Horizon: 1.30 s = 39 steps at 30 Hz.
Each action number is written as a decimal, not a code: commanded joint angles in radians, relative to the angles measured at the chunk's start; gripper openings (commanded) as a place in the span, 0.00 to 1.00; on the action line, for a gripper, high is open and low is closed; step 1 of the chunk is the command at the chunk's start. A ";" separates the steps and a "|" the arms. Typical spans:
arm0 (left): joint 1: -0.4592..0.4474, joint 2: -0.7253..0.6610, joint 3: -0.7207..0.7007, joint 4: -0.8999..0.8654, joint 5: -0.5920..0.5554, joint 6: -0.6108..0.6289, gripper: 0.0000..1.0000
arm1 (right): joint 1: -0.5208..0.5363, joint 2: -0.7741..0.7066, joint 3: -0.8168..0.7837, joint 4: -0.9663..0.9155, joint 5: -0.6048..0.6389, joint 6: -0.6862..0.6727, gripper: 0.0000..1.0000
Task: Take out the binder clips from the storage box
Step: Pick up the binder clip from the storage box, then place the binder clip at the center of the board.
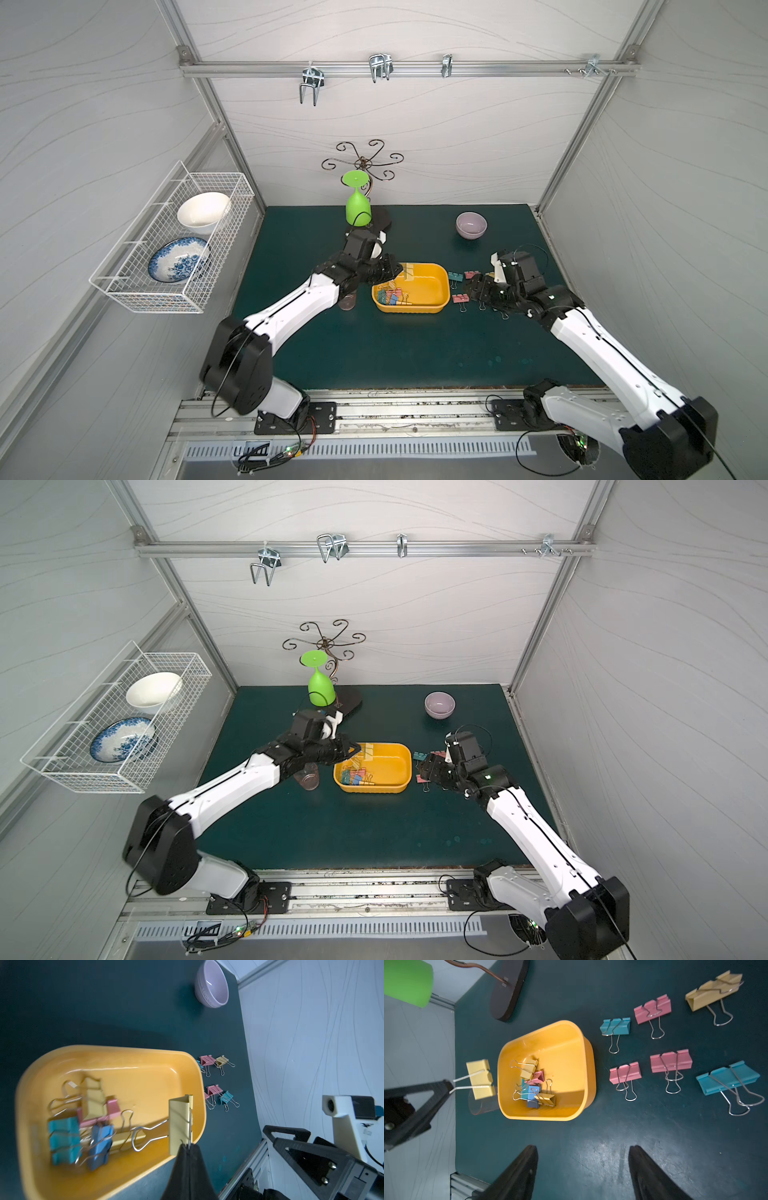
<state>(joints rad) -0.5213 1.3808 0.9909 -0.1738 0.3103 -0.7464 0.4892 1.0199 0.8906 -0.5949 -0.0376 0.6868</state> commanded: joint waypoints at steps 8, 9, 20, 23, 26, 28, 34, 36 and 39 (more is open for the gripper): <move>-0.053 -0.544 -0.386 -0.131 -0.450 -0.456 0.00 | 0.271 -0.063 -0.032 0.080 0.389 0.179 0.82; -0.055 -0.589 -0.407 -0.181 -0.496 -0.492 0.00 | 0.295 -0.062 -0.036 0.084 0.415 0.195 0.83; -0.063 -0.742 -0.518 -0.465 -0.662 -0.836 0.00 | 0.452 0.037 -0.023 0.142 0.498 0.283 0.93; -0.062 -0.702 -0.533 -0.456 -0.681 -0.882 0.00 | 0.469 0.068 -0.003 0.148 0.496 0.275 0.95; -0.042 -0.641 -0.549 -0.375 -0.653 -0.891 0.00 | 0.473 0.088 0.011 0.141 0.487 0.276 0.96; -0.039 -0.599 -0.545 -0.338 -0.646 -0.900 0.00 | 0.473 0.100 0.019 0.129 0.483 0.278 0.96; -0.039 -0.488 -0.572 -0.233 -0.598 -1.026 0.00 | 0.473 0.113 0.015 0.104 0.486 0.289 0.97; -0.037 -0.455 -0.585 -0.176 -0.584 -1.052 0.00 | 0.473 0.114 0.011 0.104 0.484 0.288 0.97; -0.037 -0.397 -0.564 -0.165 -0.565 -1.067 0.00 | 0.473 0.113 0.010 0.103 0.481 0.284 0.97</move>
<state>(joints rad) -0.5636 0.9470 0.4088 -0.4061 -0.2863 -1.7607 0.9554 1.1294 0.8856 -0.4732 0.4335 0.9688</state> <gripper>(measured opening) 0.066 0.968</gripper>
